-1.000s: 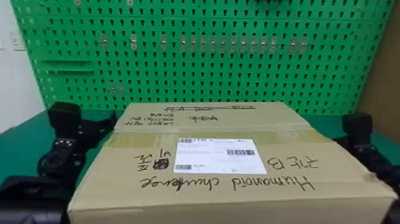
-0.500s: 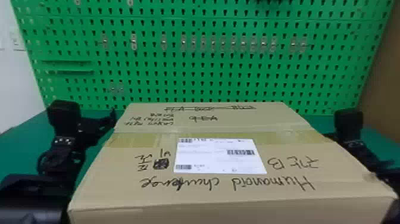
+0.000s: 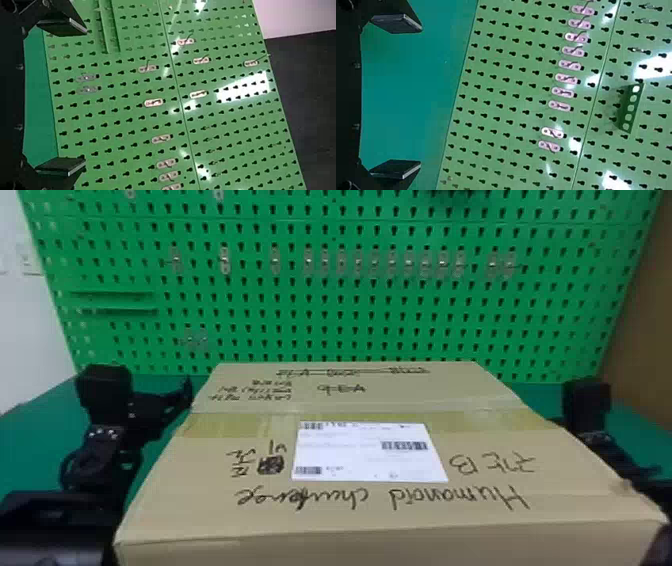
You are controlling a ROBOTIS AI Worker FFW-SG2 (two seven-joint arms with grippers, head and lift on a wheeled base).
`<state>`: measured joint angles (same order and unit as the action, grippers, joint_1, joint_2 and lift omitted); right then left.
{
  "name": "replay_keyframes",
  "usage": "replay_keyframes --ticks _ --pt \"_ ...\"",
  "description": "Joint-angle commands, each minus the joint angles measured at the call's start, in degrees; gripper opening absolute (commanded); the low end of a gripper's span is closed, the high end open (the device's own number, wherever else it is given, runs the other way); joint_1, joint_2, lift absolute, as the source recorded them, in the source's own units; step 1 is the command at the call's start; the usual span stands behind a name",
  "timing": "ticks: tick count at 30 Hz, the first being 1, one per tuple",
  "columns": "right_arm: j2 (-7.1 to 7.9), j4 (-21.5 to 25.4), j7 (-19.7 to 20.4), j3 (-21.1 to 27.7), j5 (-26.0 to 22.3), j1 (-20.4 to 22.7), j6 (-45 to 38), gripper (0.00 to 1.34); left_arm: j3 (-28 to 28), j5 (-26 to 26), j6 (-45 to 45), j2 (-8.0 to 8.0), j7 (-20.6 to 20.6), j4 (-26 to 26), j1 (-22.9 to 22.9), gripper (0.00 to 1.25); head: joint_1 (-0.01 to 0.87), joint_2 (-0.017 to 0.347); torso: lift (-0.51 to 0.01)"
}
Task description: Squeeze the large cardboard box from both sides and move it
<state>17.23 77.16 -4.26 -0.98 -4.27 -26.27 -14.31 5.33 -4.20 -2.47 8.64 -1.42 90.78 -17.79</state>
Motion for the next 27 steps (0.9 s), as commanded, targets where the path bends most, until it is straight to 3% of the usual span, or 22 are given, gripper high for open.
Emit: replay_keyframes --ticks 1,14,27 --pt "-1.06 0.1 -1.9 3.4 -1.7 1.0 0.5 1.24 0.5 0.7 0.8 -1.34 -0.1 -0.6 0.0 1.12 0.425 0.051 -0.209" --pt "-1.32 0.0 -3.9 5.1 -2.9 1.5 1.0 1.24 0.5 4.8 3.1 -2.13 -0.1 -3.1 -0.9 1.12 0.425 0.051 -0.209" --pt "-4.05 -1.1 -4.0 5.5 -5.4 1.7 2.3 1.24 0.1 5.9 5.2 -3.71 0.0 -4.6 -1.5 1.12 0.425 0.051 -0.209"
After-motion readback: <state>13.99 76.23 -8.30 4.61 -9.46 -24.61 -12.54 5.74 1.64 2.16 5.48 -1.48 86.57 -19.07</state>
